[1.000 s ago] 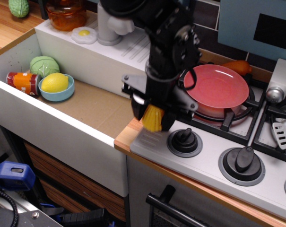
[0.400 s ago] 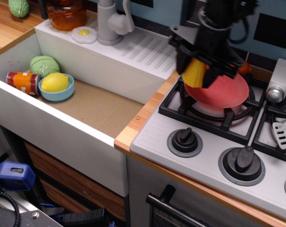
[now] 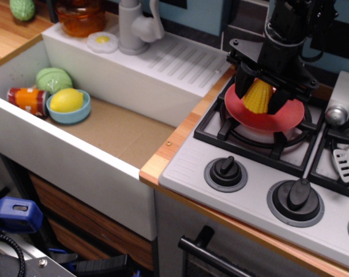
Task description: Put corn on plate
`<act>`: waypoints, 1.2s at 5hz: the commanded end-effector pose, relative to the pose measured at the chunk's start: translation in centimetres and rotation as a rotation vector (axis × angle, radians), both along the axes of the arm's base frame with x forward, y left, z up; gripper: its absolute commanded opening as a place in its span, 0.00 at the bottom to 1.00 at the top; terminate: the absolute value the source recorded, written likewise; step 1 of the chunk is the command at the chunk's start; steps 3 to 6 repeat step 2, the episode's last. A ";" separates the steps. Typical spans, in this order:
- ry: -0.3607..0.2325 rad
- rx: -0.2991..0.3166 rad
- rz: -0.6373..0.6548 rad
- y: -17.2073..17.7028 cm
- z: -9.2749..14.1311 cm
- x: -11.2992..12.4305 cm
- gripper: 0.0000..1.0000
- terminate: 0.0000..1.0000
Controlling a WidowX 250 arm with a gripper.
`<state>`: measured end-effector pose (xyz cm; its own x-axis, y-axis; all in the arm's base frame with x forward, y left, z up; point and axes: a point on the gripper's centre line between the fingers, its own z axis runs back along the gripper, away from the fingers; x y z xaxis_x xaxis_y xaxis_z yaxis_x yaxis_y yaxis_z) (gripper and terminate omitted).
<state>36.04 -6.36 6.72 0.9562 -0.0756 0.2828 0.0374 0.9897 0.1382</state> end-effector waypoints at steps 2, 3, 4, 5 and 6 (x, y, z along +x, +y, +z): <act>-0.056 -0.013 -0.026 0.3 1.2 0.8 1.00 1.00; -0.056 -0.013 -0.026 0.3 1.2 0.8 1.00 1.00; -0.056 -0.013 -0.026 0.3 1.2 0.8 1.00 1.00; -0.056 -0.013 -0.026 0.3 1.2 0.8 1.00 1.00; -0.056 -0.013 -0.026 0.3 1.2 0.8 1.00 1.00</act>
